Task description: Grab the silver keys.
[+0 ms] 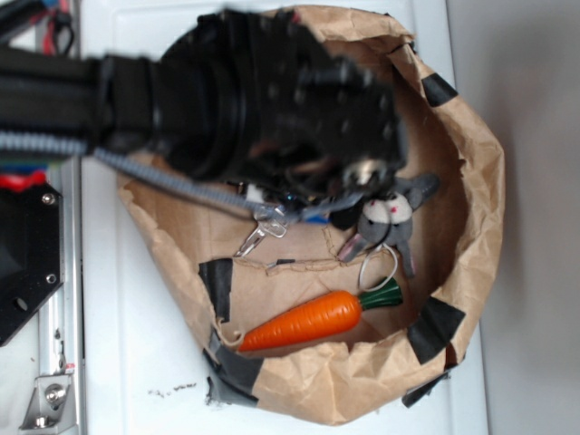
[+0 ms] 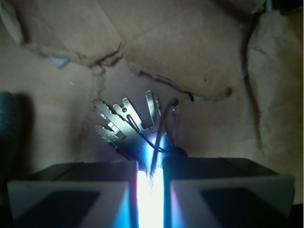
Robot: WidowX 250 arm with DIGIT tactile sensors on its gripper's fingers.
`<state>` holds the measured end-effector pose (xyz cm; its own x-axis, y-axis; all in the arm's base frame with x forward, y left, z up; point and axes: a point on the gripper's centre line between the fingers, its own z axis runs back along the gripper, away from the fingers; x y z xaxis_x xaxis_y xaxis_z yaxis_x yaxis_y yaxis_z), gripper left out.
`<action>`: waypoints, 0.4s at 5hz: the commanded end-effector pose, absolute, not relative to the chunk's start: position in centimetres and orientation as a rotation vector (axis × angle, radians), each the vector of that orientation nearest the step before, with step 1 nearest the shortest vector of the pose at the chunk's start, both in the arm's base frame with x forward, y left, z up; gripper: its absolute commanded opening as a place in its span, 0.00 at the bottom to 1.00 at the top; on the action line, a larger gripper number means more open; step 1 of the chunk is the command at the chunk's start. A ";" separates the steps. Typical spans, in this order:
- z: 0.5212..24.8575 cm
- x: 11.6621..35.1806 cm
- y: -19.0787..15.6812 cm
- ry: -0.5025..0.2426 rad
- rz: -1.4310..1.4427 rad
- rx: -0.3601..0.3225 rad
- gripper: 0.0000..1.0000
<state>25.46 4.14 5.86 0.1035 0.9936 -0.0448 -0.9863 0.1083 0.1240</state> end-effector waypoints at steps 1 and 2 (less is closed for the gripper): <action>16.0 24.3 5.0 0.110 1.312 -0.365 0.00; 14.2 24.2 4.7 0.058 1.306 -0.291 0.00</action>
